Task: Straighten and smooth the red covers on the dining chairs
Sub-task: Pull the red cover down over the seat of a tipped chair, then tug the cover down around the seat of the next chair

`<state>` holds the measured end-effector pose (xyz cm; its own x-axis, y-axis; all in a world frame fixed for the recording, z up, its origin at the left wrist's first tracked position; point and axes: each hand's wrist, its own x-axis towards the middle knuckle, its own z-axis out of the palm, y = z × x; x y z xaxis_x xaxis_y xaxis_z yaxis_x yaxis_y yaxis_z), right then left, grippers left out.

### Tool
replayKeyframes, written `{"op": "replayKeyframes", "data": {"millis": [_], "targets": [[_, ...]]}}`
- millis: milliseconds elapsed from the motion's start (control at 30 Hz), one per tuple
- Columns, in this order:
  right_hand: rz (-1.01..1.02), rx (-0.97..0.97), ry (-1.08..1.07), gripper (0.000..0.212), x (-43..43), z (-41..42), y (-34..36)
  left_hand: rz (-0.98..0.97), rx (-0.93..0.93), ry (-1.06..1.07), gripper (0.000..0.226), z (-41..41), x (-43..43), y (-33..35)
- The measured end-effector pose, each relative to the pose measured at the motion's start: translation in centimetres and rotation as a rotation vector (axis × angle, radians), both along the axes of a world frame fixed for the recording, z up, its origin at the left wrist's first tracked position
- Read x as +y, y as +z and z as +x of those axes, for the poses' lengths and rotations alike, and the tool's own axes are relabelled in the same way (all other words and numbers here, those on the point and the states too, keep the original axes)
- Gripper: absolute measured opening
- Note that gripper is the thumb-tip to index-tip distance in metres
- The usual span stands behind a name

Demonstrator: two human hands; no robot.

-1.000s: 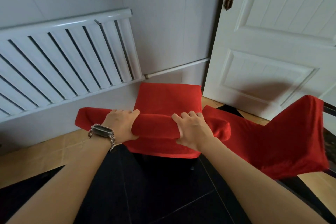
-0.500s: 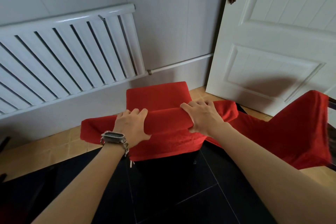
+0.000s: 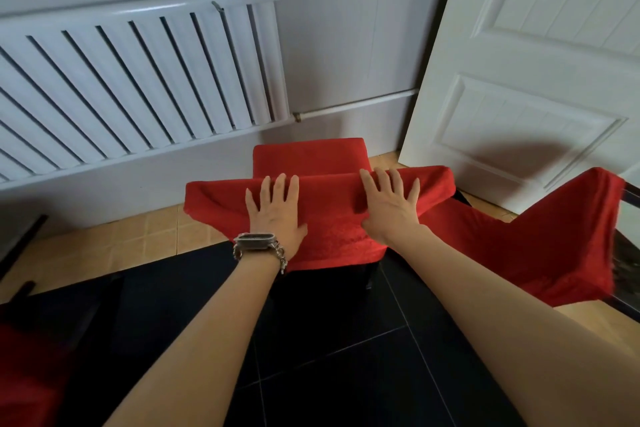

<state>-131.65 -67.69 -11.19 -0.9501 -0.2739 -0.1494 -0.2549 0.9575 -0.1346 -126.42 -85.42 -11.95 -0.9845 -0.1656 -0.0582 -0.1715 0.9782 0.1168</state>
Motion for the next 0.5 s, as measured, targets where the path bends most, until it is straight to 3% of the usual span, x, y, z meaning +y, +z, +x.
{"op": "replayKeyframes", "data": {"millis": [100, 233, 400, 500], "targets": [[-0.071, -0.033, 0.021, 0.076, -0.4, 2.2, 1.7, 0.118, 0.074, 0.025, 0.059, 2.0, 0.5, 2.2], [-0.156, 0.234, 0.203, 0.045, -1.2, 6.5, 3.6, 0.171, 0.252, 0.071, 0.037, 6.1, 0.9, 5.0], [-0.372, 0.306, 0.278, 0.035, -4.2, 11.3, 7.7, 0.211, 0.4, 0.175, 0.025, 11.4, -0.5, 8.9], [-0.472, 0.241, 0.298, 0.03, -6.4, 13.9, 10.1, 0.317, 0.452, 0.262, 0.022, 15.0, -2.0, 11.0]]}}
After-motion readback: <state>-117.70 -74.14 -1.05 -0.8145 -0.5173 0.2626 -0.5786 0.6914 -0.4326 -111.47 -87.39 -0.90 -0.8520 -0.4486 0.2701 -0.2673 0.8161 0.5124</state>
